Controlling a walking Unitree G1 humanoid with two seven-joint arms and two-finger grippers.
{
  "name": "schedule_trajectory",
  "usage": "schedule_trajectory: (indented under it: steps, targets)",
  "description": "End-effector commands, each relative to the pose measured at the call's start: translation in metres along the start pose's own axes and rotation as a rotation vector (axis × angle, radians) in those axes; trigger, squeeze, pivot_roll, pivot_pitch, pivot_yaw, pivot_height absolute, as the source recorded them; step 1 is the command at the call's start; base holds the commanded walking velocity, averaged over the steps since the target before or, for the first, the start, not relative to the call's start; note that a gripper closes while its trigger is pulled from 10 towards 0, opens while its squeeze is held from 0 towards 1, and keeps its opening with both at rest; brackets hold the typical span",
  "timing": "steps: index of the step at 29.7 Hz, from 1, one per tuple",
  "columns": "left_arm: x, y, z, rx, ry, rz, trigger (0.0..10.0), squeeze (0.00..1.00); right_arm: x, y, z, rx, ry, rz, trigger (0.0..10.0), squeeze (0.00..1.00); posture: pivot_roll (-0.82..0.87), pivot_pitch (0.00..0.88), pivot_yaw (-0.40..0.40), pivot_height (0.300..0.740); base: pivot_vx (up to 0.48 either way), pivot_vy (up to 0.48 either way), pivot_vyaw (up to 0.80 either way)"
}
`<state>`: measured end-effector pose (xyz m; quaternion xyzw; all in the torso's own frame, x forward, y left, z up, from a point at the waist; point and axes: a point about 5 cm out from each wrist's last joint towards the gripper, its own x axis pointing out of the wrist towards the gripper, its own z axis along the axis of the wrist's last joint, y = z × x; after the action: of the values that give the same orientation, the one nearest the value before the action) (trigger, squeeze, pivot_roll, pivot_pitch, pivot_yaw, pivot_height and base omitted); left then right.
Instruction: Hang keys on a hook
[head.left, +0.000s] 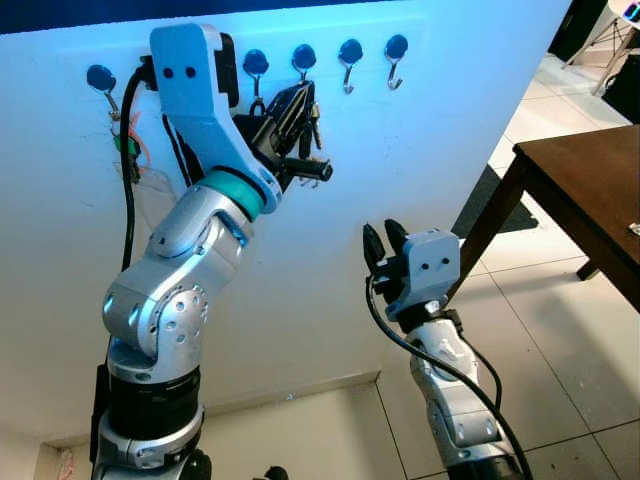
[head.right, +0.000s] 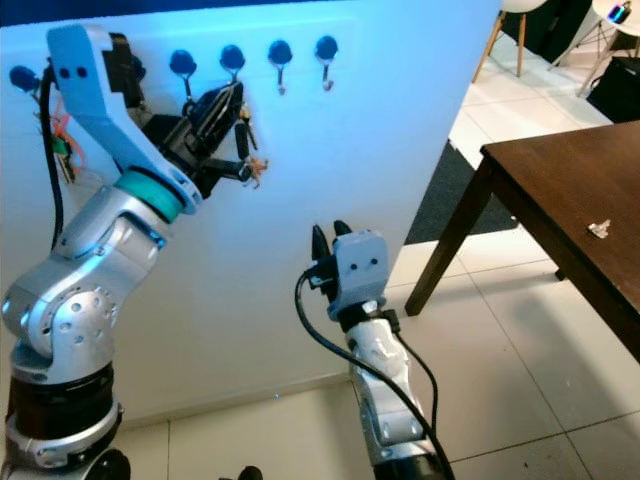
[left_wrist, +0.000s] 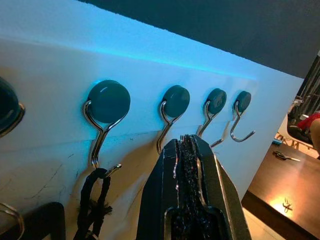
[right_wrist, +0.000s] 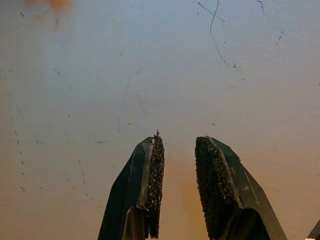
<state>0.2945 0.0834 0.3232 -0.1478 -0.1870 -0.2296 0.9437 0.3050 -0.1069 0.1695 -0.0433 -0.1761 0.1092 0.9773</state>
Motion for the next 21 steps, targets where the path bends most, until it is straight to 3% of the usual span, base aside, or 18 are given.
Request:
schedule_trajectory:
  steps: [1, 9, 10, 12, 13, 21]
  targets:
    - [0.0008, 0.0042, -0.0123, 0.014, 0.075, 0.024, 10.0, 0.00, 0.0006, 0.0014, -0.0001, 0.006, 0.004, 0.000, 10.0, 0.00, -0.01, 0.092, 0.117, 0.740, 0.000, 0.000, 0.00]
    - [-0.0006, 0.0074, -0.0182, 0.001, 0.125, 0.029, 10.0, 0.00, 0.0003, 0.0016, -0.0006, 0.006, 0.004, 0.002, 10.0, 0.00, -0.01, 0.084, 0.116, 0.740, 0.000, 0.000, 0.00]
    - [-0.0009, 0.0076, -0.0187, -0.006, 0.130, 0.028, 10.0, 0.24, 0.0001, 0.0017, -0.0008, 0.006, 0.004, 0.003, 10.0, 0.00, -0.01, 0.084, 0.116, 0.740, 0.000, 0.000, 0.00]
    - [-0.0013, 0.0077, -0.0184, -0.012, 0.127, 0.024, 10.0, 0.24, 0.0000, 0.0017, -0.0010, 0.006, 0.005, 0.003, 10.0, 0.00, -0.01, 0.082, 0.115, 0.740, 0.000, 0.000, 0.00]
    - [-0.0016, 0.0078, -0.0177, -0.017, 0.121, 0.019, 10.0, 1.00, -0.0001, 0.0018, -0.0011, 0.006, 0.005, 0.003, 10.0, 0.00, -0.01, 0.080, 0.115, 0.740, 0.000, 0.000, 0.00]
    - [-0.0072, 0.0071, -0.0160, -0.089, 0.125, -0.026, 10.0, 1.00, -0.0009, 0.0024, -0.0018, 0.006, 0.007, 0.004, 10.0, 0.00, -0.02, 0.075, 0.117, 0.740, 0.000, 0.000, 0.00]
